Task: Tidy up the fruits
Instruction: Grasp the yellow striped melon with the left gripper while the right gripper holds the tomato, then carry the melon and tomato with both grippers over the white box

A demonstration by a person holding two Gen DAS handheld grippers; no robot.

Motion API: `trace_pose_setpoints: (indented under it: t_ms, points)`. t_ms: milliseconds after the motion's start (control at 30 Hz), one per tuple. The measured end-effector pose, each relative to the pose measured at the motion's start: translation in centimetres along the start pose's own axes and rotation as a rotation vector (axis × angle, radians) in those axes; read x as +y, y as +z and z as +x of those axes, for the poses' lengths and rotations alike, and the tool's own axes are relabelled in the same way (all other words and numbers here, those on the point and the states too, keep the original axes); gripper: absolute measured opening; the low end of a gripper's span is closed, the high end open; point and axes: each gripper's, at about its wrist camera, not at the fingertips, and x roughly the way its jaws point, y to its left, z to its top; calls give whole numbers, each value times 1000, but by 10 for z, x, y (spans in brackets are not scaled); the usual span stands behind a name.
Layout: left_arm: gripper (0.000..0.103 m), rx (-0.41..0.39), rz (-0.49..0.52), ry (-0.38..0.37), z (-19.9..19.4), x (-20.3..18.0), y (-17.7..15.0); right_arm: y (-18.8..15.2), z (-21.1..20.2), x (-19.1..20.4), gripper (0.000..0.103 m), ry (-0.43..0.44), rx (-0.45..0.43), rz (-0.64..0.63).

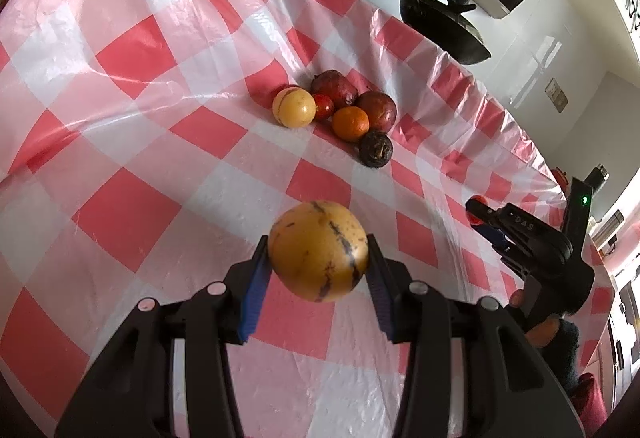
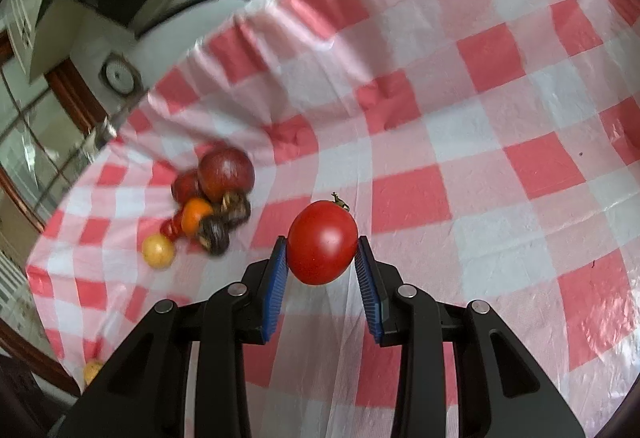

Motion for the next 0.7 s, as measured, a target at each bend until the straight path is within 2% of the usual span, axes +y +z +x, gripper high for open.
trace_pose_setpoints:
  t_ms: [100,300,700]
  points:
    - [46,8,-36,-8,-8,6,-5,-22,-15,11,35,27,27,-12]
    - [46,-24,-117,-44,-46,22,-29,-64,-48,35,35,98,51,-50]
    - [46,-67,-94,38,-128,65,-78,-141,-98,108,35,216,131,-211]
